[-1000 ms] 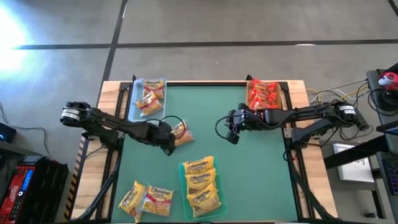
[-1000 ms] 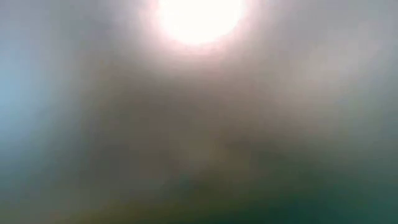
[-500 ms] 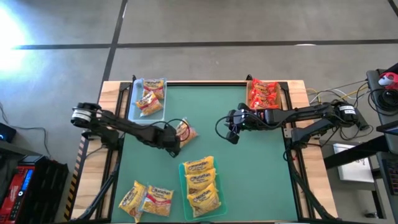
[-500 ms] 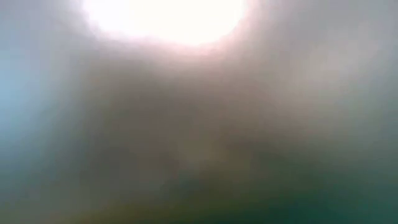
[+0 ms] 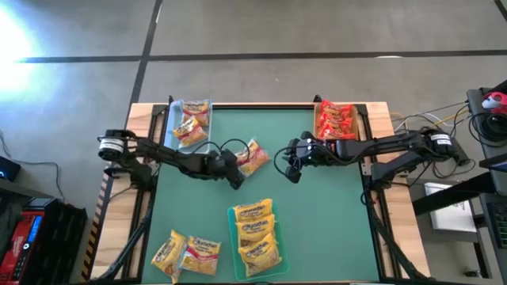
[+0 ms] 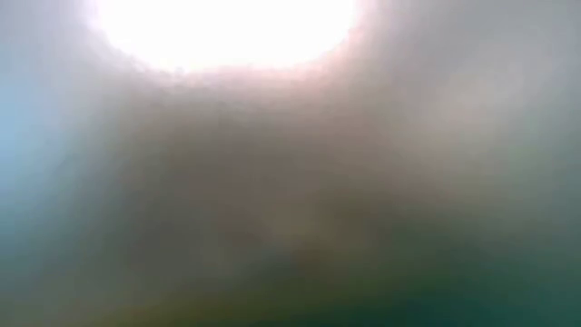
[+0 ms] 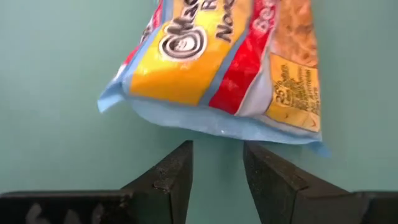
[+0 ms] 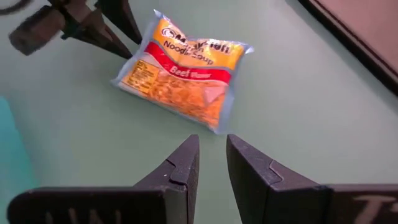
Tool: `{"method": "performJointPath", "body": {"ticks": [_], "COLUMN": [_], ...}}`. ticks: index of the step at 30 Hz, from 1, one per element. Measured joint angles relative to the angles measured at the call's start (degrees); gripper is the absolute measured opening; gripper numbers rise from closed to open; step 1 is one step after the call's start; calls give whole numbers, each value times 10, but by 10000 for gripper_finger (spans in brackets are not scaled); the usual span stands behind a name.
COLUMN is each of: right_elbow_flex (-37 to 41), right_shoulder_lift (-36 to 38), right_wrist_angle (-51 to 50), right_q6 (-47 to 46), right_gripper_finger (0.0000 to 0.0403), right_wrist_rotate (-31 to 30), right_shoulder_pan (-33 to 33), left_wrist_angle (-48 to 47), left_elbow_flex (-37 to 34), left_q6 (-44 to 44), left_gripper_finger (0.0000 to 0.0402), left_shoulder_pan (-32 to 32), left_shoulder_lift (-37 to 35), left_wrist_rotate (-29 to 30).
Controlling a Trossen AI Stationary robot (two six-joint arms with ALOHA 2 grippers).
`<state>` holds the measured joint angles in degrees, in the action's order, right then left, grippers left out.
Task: Sort Maruchan noodles
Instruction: Put the top blue noodle pack into the transparent bin
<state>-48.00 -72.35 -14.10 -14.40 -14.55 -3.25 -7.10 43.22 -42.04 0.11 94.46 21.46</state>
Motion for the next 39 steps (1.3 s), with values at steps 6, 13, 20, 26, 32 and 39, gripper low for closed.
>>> {"method": "performJointPath", "body": {"ticks": [6, 13, 20, 26, 32, 39], "right_elbow_flex": [37, 65, 64, 65, 66, 65], "right_shoulder_lift": [-40, -110, -188, -241, -272, -298], "right_wrist_angle": [99, 247, 344, 394, 423, 449], "right_q6": [-21, -22, -22, -22, -3, 24], "right_gripper_finger": [70, 70, 70, 70, 70, 70], "right_wrist_rotate": [0, 6, 11, 2, -64, -89], "right_shoulder_pan": [0, 3, 4, 4, 3, -1], "left_wrist_angle": [80, 152, 164, 159, 167, 172], "left_elbow_flex": [0, 0, 1, 1, 1, 1], "left_q6": [40, 86, 112, 143, 161, 172], "left_gripper_finger": [125, 125, 125, 125, 125, 125], "left_shoulder_pan": [11, 33, 49, 61, 85, 111], "left_shoulder_lift": [19, 14, 4, -20, -35, -33], "left_wrist_rotate": [0, 1, -14, -15, -15, -18]}}
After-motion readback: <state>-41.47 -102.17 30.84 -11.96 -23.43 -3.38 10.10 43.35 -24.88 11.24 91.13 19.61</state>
